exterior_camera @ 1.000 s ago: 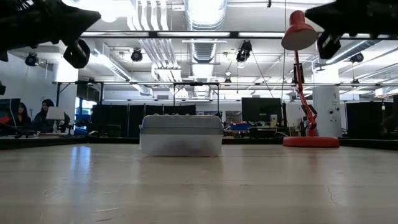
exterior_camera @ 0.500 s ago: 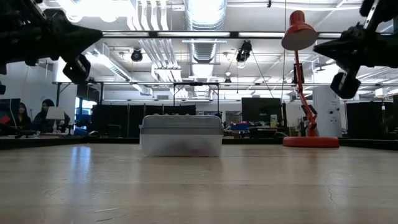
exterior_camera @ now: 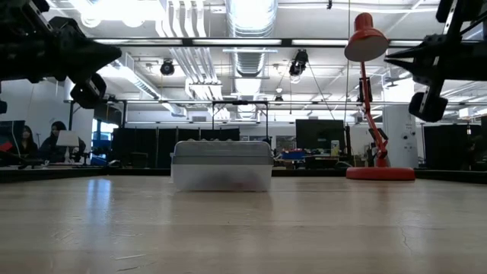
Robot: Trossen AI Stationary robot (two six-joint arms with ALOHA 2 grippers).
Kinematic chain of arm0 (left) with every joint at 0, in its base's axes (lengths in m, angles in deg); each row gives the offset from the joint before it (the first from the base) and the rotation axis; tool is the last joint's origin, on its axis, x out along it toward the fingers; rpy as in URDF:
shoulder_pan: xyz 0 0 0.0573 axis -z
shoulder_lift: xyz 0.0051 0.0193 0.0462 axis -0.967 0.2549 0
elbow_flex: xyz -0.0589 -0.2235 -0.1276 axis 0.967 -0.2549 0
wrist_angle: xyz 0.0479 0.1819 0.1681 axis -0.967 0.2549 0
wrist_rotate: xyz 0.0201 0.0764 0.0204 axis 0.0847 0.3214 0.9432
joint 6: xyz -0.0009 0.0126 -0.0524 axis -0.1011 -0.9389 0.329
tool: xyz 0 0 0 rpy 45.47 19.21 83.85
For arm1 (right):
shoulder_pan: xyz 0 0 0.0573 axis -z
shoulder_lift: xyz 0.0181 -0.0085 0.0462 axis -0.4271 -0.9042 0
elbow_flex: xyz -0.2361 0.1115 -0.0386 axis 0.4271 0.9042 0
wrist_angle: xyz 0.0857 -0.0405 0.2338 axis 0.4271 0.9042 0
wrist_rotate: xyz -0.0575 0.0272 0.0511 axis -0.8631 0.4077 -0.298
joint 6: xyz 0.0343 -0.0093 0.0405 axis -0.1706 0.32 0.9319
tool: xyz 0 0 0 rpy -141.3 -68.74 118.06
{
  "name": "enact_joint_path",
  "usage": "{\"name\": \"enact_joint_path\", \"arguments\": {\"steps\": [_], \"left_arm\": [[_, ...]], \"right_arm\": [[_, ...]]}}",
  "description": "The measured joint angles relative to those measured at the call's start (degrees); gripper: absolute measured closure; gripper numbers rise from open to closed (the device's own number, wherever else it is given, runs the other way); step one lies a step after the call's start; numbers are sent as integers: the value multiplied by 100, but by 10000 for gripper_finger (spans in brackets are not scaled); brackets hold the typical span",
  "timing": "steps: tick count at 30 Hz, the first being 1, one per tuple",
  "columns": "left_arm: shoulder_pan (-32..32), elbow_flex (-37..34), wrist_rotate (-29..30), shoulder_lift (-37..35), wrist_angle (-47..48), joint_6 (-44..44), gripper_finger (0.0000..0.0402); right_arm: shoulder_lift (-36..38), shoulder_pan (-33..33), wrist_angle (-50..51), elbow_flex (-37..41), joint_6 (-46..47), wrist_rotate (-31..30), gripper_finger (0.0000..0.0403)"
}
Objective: Pick & place school supplies into a supply box
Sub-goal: Return to Home Position
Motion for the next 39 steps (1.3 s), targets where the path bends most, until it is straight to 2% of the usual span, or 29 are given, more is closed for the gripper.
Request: {"name": "enact_joint_path", "arguments": {"steps": [9, 39], "left_arm": [[0, 1, 4, 504, -12, 2, 402], [0, -1, 1, 2546, 45, 4, 402]], "right_arm": [[-55, -1, -160, 0, -668, -10, 394], [-107, -1, -171, 0, -675, -23, 394]]}}
